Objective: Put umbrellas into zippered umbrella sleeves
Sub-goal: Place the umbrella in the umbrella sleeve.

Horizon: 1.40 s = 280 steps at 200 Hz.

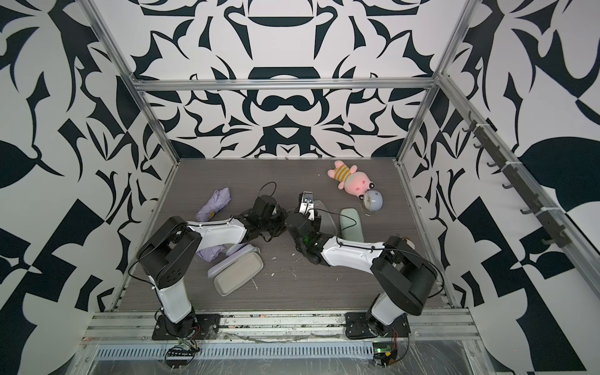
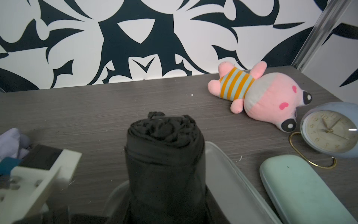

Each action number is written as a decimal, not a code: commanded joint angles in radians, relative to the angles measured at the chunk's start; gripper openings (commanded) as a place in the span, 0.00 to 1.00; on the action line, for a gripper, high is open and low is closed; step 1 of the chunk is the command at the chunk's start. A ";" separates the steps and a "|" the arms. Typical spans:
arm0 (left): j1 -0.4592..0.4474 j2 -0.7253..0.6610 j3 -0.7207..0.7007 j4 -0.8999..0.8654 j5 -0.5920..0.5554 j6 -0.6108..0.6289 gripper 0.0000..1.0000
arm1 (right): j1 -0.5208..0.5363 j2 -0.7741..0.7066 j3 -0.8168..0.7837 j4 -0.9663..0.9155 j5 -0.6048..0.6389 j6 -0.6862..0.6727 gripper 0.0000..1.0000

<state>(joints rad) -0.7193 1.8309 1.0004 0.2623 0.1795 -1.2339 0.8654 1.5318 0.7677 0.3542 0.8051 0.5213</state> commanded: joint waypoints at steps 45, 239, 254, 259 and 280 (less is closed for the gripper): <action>0.003 0.039 -0.029 0.152 0.029 0.005 0.00 | 0.009 -0.107 -0.047 -0.269 -0.155 0.203 0.00; 0.084 0.066 -0.089 0.116 0.240 0.113 0.51 | -0.218 0.001 0.088 -0.449 -0.688 0.155 0.53; 0.084 0.069 -0.098 0.141 0.247 0.101 0.52 | -0.234 -0.006 0.101 -0.466 -0.719 0.147 0.55; 0.083 0.070 -0.100 0.147 0.248 0.098 0.53 | -0.236 -0.002 0.109 -0.475 -0.721 0.147 0.56; 0.083 0.073 -0.101 0.163 0.251 0.090 0.54 | -0.236 0.037 0.126 -0.483 -0.728 0.155 0.56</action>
<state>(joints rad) -0.6376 1.9259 0.9192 0.4019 0.4088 -1.1458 0.6250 1.5620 0.8371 -0.1204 0.1257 0.6815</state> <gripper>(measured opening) 0.532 0.558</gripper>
